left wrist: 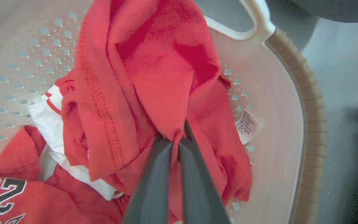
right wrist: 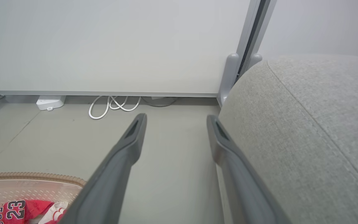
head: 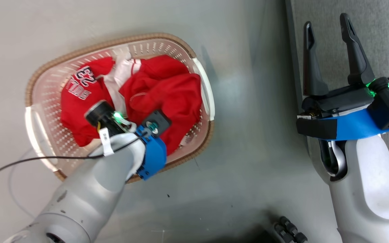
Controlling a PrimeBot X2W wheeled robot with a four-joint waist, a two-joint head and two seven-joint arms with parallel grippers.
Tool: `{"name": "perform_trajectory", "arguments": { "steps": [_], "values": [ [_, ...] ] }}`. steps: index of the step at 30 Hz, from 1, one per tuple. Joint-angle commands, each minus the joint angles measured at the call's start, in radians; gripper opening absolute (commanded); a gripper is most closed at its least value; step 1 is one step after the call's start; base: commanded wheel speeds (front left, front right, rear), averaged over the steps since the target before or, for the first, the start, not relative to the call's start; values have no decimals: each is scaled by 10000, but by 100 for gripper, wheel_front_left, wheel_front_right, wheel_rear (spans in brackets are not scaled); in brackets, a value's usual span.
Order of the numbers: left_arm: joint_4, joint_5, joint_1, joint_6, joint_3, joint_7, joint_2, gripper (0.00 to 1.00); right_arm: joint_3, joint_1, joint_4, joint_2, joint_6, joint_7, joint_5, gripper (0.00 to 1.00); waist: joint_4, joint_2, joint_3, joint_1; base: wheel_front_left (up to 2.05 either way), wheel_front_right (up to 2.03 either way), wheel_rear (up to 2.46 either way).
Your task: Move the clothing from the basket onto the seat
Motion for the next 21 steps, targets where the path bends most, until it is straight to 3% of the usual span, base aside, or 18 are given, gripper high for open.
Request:
{"name": "perform_trajectory", "arguments": {
  "steps": [1, 13, 21],
  "values": [
    [-105, -86, 171, -19, -113, -103, -1, 0, -38, 104, 58, -76, -3, 0, -24, 100, 227, 0, -322, 1, 0, 0, 0],
    [-1905, -1469, 797, -19, -806, -414, -114, 0, -199, 668, 426, -337, -3, 0, -56, 100, 1071, 0, -2019, 1, 0, 0, 0],
    [-3287, -1597, 1328, 31, -223, -415, -110, 0, -352, 1269, 694, -452, -3, 0, -91, 100, 1577, 0, -3289, 1, 0, 0, 0]
  ]
}}
